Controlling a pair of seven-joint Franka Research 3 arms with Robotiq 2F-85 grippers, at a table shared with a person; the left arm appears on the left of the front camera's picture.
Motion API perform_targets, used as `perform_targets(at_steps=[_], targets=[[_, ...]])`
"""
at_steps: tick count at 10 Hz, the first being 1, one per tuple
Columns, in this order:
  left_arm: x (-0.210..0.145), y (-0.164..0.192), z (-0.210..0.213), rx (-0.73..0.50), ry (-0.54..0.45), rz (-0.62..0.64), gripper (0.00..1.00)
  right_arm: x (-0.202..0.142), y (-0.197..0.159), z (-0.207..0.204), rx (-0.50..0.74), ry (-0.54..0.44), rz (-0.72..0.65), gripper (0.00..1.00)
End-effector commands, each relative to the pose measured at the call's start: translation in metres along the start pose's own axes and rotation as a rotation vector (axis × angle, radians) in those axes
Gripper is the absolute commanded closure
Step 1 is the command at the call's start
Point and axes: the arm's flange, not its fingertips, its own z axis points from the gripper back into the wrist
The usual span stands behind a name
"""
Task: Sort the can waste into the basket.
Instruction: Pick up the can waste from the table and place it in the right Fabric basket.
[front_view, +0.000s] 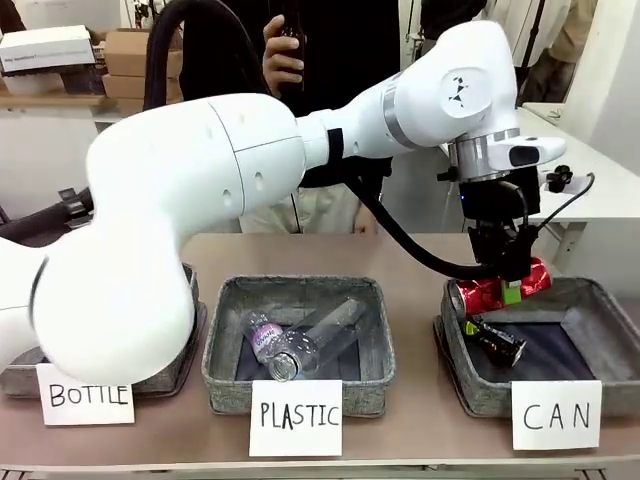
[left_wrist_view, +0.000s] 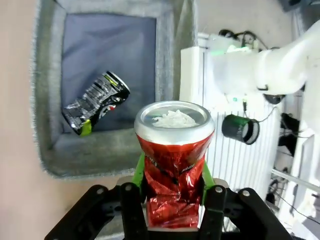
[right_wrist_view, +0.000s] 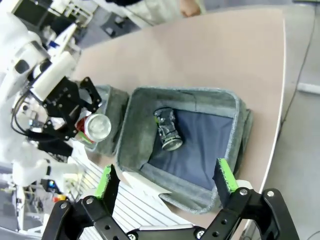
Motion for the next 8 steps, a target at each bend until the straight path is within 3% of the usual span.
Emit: perform_targets(at_steps=[1, 3, 6, 7, 8], targets=[[-0.002, 0.009, -0.005, -0.024, -0.034, 0.022, 0.55, 0.003, 0.001, 0.002, -0.011, -0.002, -0.018, 0.01], [-0.008, 0.003, -0.007, 0.006, -0.268, -0.019, 0.55, 0.003, 0.001, 0.002, -0.011, -0.002, -0.018, 0.01], [-0.015, -0.005, -0.016, 0.045, -0.291, -0.048, 0.55, 0.003, 0.001, 0.002, -0.011, -0.002, -0.018, 0.01], [-0.015, -0.005, -0.020, 0.035, -0.269, -0.033, 0.36, 0.003, 0.001, 0.002, -0.011, -0.002, -0.018, 0.01], [-0.016, -0.006, -0.022, 0.043, -0.248, -0.040, 0.00, 0.003, 0.001, 0.002, -0.011, -0.002, -0.018, 0.01]])
